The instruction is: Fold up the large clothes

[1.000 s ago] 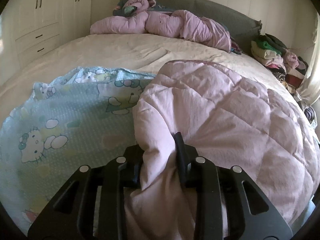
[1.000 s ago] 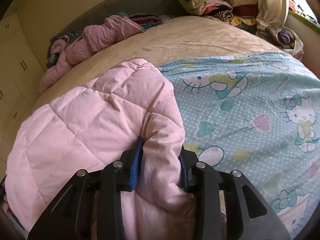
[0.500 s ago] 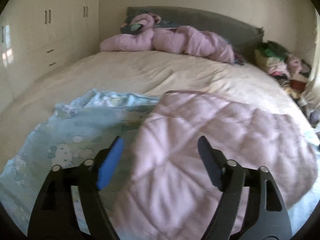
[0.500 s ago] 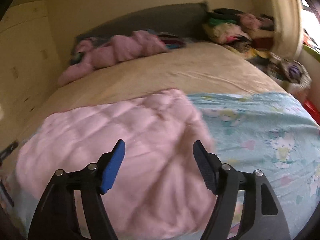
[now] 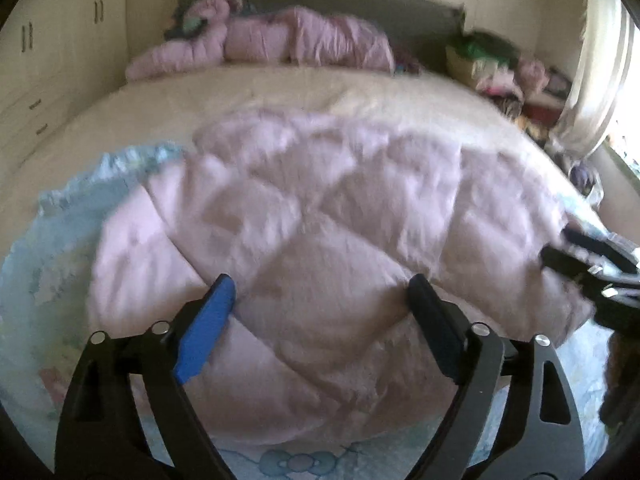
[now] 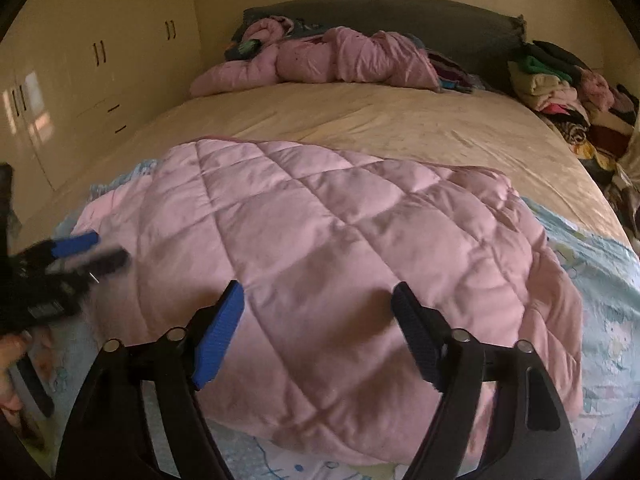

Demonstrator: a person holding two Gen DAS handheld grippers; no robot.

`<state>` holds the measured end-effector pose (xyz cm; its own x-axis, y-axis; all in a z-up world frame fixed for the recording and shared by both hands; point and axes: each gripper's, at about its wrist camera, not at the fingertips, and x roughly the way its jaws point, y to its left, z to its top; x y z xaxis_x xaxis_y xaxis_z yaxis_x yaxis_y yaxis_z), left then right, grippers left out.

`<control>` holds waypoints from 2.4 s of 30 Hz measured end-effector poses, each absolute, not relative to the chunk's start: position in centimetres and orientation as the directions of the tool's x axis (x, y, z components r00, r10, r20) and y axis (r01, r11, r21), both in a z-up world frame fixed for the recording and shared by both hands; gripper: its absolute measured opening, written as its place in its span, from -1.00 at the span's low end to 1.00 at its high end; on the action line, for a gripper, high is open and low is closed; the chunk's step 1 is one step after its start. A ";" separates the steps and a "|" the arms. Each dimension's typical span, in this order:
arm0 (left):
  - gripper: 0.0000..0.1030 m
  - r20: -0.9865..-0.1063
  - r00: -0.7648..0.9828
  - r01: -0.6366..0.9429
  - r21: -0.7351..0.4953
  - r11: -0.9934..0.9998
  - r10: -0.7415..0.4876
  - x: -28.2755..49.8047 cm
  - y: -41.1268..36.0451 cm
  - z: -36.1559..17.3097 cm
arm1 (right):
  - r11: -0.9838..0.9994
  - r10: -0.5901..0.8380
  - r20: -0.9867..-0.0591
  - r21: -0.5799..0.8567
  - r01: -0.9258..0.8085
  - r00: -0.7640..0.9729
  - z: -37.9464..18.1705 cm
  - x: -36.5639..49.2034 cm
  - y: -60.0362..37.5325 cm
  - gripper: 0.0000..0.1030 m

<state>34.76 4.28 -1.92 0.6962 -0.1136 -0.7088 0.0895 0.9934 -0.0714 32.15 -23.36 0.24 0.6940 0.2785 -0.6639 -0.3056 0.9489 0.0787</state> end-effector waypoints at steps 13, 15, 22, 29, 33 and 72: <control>0.80 -0.727 0.680 0.066 -0.064 0.996 -0.092 36.7 4.1 -5.3 | 0.946 0.237 -0.795 0.058 -0.320 0.558 -4.6 35.4 -21.9 0.92; 0.80 -0.727 0.681 0.064 -0.063 0.996 -0.090 36.9 4.1 -5.5 | 0.946 0.234 -0.800 0.056 -0.320 0.553 -5.1 35.6 -21.8 0.92; 0.80 -0.724 0.682 0.071 -0.075 0.995 -0.103 36.8 4.4 -5.4 | 0.951 0.223 -0.791 0.046 -0.307 0.571 -5.7 35.5 -21.2 0.92; 0.81 -0.696 0.704 0.092 -0.108 0.990 -0.141 35.4 4.9 -3.9 | 0.959 0.218 -0.795 0.068 -0.274 0.566 -3.8 34.7 -21.8 0.92; 0.81 -0.688 0.714 0.083 -0.100 0.991 -0.130 34.3 5.5 -2.4 | 0.958 0.248 -0.767 0.106 -0.265 0.591 -2.3 33.2 -22.8 0.92; 0.81 -0.643 0.761 -0.190 -0.099 0.977 0.083 26.8 15.2 1.8 | 0.954 0.243 -0.639 0.292 -0.061 0.730 3.0 22.0 -33.2 0.92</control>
